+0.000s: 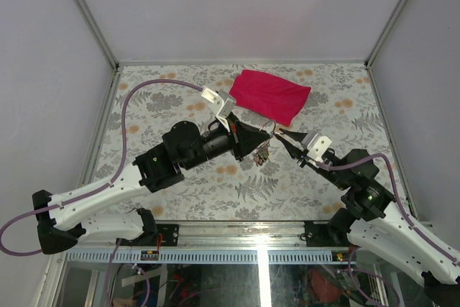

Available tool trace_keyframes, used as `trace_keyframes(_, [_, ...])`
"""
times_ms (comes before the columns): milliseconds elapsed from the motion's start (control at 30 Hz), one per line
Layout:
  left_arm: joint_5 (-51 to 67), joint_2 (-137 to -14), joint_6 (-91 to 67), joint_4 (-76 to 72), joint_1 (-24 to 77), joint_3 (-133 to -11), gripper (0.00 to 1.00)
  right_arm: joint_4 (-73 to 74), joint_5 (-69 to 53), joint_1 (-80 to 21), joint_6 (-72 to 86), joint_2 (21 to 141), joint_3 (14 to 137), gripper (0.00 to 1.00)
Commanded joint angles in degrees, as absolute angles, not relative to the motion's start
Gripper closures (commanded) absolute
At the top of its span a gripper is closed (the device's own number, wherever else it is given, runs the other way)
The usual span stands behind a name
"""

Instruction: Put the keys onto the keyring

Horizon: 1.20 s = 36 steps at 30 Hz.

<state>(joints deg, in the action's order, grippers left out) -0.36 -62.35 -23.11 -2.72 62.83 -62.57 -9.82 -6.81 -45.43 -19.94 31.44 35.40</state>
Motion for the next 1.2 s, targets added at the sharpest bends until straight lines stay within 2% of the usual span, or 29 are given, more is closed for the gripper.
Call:
trace_keyframes(0, [2.01,-61.93,-23.07,-6.46,62.81,-63.8,1.0,-13.39,-8.17,-45.53,-20.75,32.31,36.56,0.73])
trace_keyframes(233, [2.13,-61.85,-22.92,-6.31,62.79,-63.76,1.0,-11.79,-8.13,-45.52,-22.56,32.69,36.99,0.65])
trace_keyframes(567, [1.94,-61.5,-22.54,-5.9,62.82,-63.78,1.0,-11.44,-9.4,-45.53,-23.39,31.71,36.55,0.63])
trace_keyframes(1167, [4.9,-62.37,-17.87,3.87,62.79,-70.36,1.0,-10.01,-11.6,-45.52,-23.58,25.31,33.67,0.61])
